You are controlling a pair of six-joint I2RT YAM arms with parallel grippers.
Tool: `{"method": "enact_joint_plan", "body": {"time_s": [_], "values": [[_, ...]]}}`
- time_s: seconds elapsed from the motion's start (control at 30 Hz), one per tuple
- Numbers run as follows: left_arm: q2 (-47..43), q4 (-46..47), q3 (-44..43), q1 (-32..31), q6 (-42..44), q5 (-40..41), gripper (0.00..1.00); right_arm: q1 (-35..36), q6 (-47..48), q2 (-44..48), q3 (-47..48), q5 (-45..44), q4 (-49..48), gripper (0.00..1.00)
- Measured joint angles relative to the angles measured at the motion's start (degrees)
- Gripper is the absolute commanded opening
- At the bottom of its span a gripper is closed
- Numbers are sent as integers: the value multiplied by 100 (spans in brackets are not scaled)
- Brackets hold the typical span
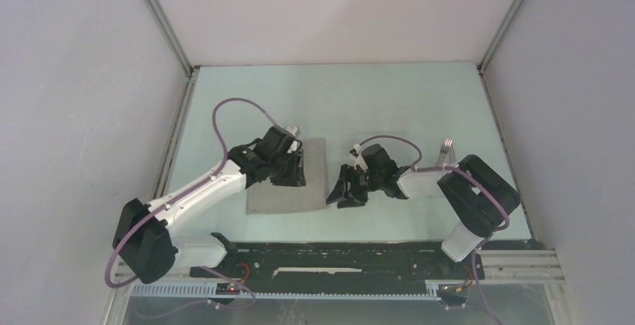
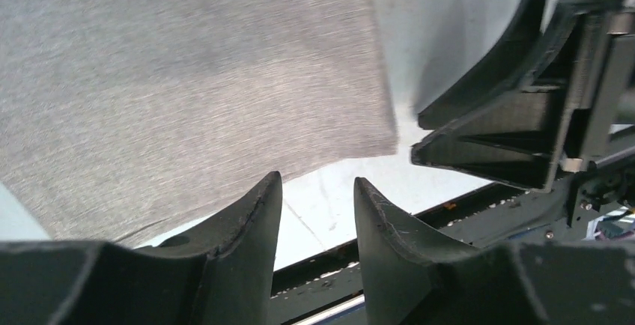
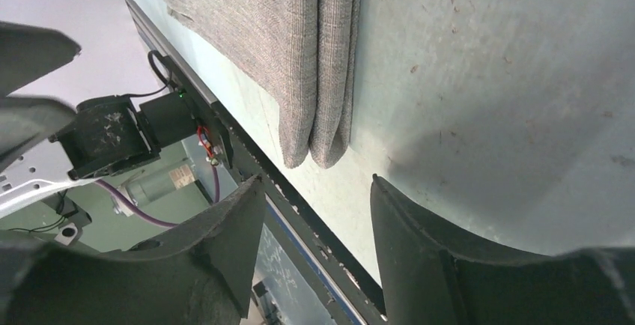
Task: Fold the napkin into a case and place the utensils inside
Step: Smooth out the lower triangle-folded napkin at the center of the board.
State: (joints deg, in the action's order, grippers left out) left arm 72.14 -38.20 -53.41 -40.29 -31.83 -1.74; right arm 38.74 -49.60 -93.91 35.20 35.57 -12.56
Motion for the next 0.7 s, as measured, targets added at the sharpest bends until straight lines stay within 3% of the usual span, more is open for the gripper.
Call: {"method": "enact_joint_plan", "body": {"time_s": [0.13,0.4,0.47,0.57,0.7], "values": [[-157,138,501,551,37,-243,39,26,-22,-299,192,55,-96,55],[-614,595,1482,1318,-179,-590,43,109,-68,-813,494,94,-321,41],[-787,640,1567,1451,-227,-608,45,131,-57,-846,494,79,-334,30],[-857,787,1532,1563,-249,-695,53,146,-20,-866,472,-63,-323,4],[-380,1174,1182,1567,-282,-1139,50,68,13,-852,317,-122,-409,0]]}}
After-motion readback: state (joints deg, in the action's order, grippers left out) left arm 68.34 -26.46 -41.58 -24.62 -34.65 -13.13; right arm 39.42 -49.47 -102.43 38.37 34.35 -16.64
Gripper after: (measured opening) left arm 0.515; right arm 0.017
